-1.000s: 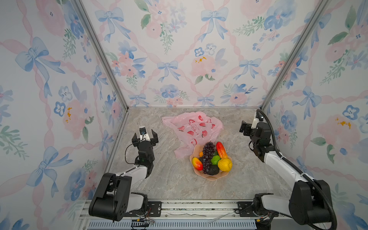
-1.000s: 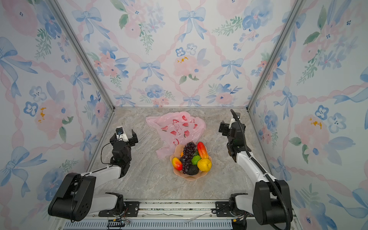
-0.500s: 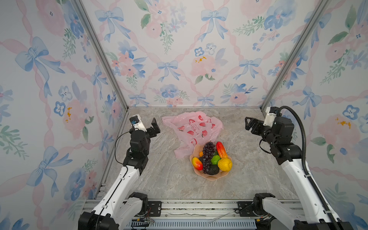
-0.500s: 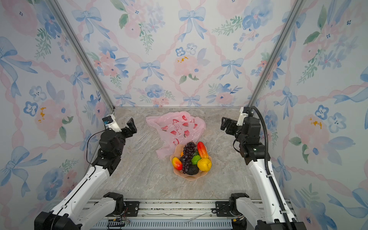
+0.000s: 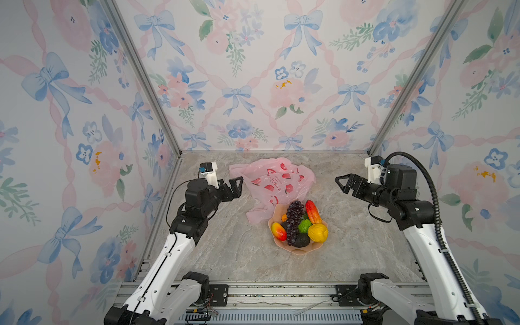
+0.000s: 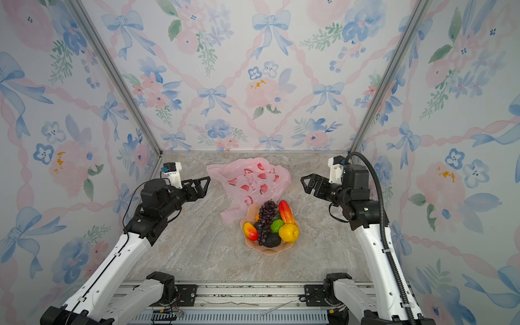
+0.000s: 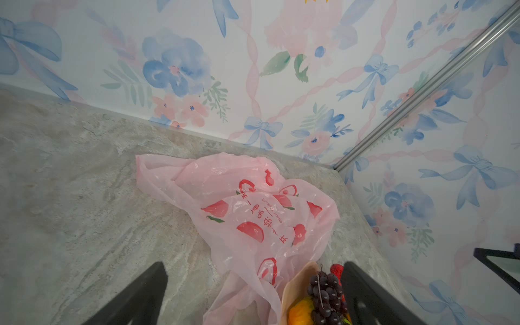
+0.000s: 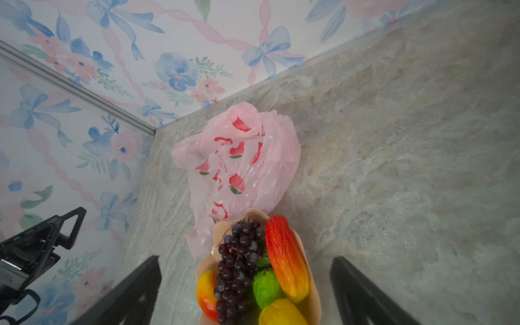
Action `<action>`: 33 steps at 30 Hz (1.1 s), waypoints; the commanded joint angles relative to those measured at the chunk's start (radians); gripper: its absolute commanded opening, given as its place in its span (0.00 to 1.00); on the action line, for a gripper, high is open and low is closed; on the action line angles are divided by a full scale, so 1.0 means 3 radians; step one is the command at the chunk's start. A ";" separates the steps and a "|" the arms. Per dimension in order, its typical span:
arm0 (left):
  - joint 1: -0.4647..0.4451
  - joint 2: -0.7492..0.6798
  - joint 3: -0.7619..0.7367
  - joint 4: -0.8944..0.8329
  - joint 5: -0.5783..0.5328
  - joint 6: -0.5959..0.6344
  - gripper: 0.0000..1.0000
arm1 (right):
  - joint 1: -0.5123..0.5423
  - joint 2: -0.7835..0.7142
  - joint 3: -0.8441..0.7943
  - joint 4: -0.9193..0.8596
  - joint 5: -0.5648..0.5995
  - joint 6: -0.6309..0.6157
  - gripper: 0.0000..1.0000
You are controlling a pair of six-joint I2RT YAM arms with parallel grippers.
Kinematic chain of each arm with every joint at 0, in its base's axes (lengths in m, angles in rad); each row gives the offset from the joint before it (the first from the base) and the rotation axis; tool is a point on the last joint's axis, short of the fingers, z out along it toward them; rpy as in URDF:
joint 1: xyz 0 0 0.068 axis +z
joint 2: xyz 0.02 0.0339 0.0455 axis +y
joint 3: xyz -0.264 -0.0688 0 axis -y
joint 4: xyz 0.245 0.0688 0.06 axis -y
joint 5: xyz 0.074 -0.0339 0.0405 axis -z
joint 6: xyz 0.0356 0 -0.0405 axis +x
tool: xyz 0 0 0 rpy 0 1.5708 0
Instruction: Place the fruits into the plastic bag
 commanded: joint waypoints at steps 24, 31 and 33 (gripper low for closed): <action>0.0093 0.0333 -0.0270 -0.0390 0.0297 -0.0429 0.98 | 0.2094 0.1842 0.1095 -0.0245 0.0761 -0.0250 0.96; 0.0418 0.0024 -0.0516 -0.0512 0.0403 -0.0423 0.98 | 0.2431 0.2626 0.1735 -0.0524 0.0745 -0.0859 0.97; 0.0486 -0.0052 -0.0579 -0.0526 0.0424 -0.0433 0.98 | 0.2498 0.2848 0.1934 -0.0630 0.0760 -0.0980 0.97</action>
